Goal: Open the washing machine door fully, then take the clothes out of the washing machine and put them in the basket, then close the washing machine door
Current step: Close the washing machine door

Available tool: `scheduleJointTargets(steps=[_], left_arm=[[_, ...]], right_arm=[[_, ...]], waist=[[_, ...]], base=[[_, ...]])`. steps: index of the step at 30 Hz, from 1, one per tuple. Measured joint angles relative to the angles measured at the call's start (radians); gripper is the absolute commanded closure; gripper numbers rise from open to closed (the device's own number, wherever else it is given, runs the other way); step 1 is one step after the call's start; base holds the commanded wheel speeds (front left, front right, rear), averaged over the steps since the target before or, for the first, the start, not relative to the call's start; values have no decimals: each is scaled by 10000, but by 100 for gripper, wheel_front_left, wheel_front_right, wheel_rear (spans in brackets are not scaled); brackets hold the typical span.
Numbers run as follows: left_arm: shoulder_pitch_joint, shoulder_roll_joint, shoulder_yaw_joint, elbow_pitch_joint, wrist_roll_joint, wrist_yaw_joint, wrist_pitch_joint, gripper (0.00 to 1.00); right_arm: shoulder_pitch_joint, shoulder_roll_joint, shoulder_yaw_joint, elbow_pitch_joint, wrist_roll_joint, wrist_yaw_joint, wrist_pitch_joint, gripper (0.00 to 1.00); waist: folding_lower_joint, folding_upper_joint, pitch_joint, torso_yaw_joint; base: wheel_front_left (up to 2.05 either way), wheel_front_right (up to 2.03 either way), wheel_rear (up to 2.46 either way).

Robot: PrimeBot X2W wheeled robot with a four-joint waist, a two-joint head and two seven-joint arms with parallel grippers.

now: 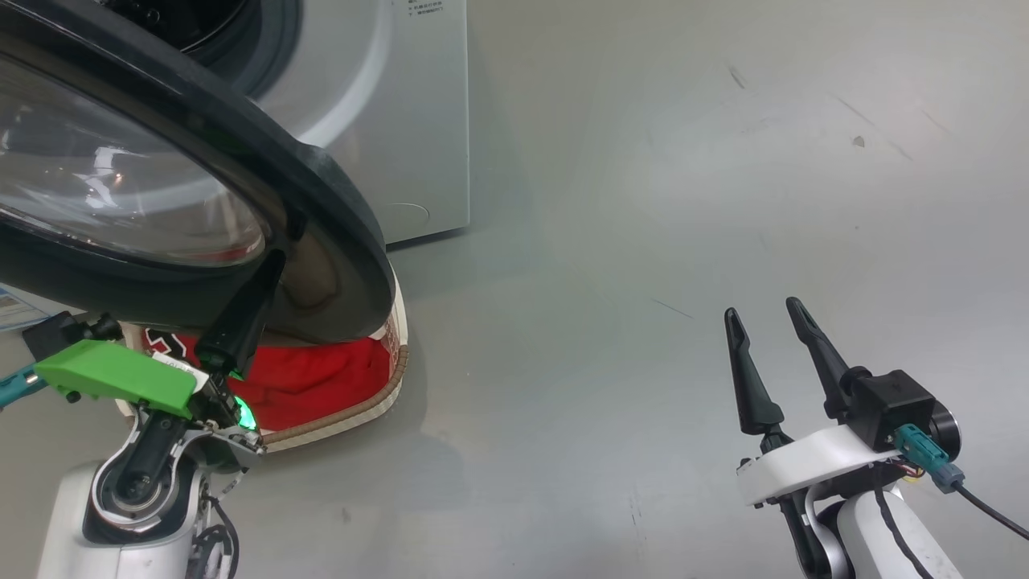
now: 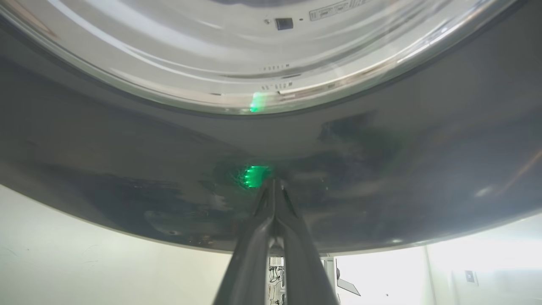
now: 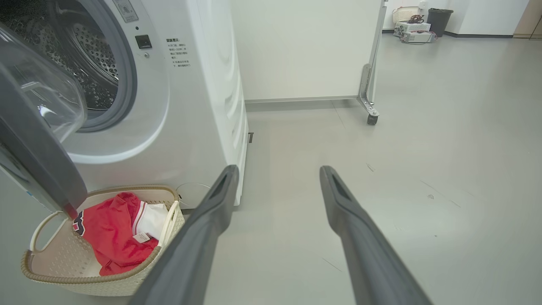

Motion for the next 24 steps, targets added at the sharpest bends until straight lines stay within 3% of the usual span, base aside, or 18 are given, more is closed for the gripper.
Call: scheduleJointTargets(steps=[13,14,15,16,22,24], left_arm=[[476,-67,719,-71,-479,-483,-564,100],[540,-65,761,-107,-543,-499,-573,63],[600,-69,773,-159,-583,-510,-589,4],[645,-84,777,-205,-583,-529,-688,0],[846,-92,834,-420,-326,-543,-1080,0],[929,-52,802,-535,272,-585,-1294,0]], right_arm=[[8,-219,-305,163,46,-86,-86,0],[11,-247,-326,180,46,-88,-88,0],[14,-265,-349,188,46,-88,-119,0],[22,-288,-384,194,46,-92,-150,0],[44,-372,-477,205,46,-163,-157,0],[46,-387,-477,205,46,-165,-157,0]], waist=[[0,0,-364,761],[0,0,-405,835],[0,0,-447,908],[0,0,-489,984],[0,0,-698,1402],[0,0,-774,1566]], base=[[0,0,0],[0,0,0],[0,0,0],[0,0,0],[0,0,0],[0,0,0]])
